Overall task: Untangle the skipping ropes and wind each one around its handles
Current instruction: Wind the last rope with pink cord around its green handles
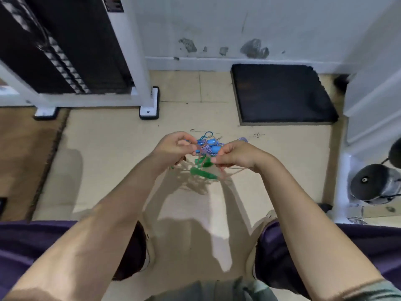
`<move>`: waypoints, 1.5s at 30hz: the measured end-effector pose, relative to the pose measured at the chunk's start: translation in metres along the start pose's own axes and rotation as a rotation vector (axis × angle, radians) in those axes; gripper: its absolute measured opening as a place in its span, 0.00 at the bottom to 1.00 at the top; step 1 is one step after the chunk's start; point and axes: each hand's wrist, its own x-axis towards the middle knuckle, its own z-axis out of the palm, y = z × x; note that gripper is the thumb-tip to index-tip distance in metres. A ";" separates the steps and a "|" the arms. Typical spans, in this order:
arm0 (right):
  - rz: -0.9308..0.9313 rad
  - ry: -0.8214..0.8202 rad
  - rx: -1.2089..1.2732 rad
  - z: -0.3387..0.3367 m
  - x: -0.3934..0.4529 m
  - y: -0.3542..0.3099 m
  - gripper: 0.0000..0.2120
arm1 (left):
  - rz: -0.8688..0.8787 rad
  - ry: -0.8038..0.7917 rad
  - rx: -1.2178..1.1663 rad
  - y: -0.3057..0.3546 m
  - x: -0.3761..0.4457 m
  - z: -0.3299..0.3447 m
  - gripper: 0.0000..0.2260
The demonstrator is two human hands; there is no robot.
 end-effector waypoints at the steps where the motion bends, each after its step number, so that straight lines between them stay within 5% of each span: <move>1: -0.035 0.039 -0.012 -0.005 -0.018 -0.016 0.14 | 0.035 -0.010 0.018 0.024 -0.014 -0.005 0.04; 7: -0.349 0.140 -0.118 -0.016 -0.133 -0.115 0.16 | 0.315 -0.143 0.104 0.152 -0.106 -0.024 0.06; 10: -0.426 0.202 -0.121 -0.016 -0.168 -0.137 0.05 | 0.415 -0.112 0.091 0.178 -0.143 -0.030 0.05; 14: -0.470 0.320 -0.131 -0.023 -0.201 -0.148 0.05 | 0.468 0.027 0.046 0.184 -0.173 -0.039 0.03; 24: -0.492 0.333 0.020 -0.030 -0.204 -0.119 0.06 | 0.353 0.225 -0.049 0.146 -0.175 -0.035 0.09; 30: -0.380 0.414 0.018 -0.043 -0.203 -0.100 0.06 | 0.181 0.171 0.133 0.128 -0.161 -0.037 0.10; 35: -0.293 0.334 -0.243 -0.044 -0.200 -0.096 0.07 | 0.223 0.212 0.017 0.127 -0.156 -0.035 0.10; 41: -0.315 0.171 -0.071 -0.034 -0.191 -0.093 0.03 | 0.243 0.084 -0.098 0.128 -0.159 -0.026 0.11; 45: -0.301 0.099 -0.183 -0.017 -0.191 -0.096 0.04 | 0.278 0.050 -0.211 0.130 -0.158 -0.021 0.09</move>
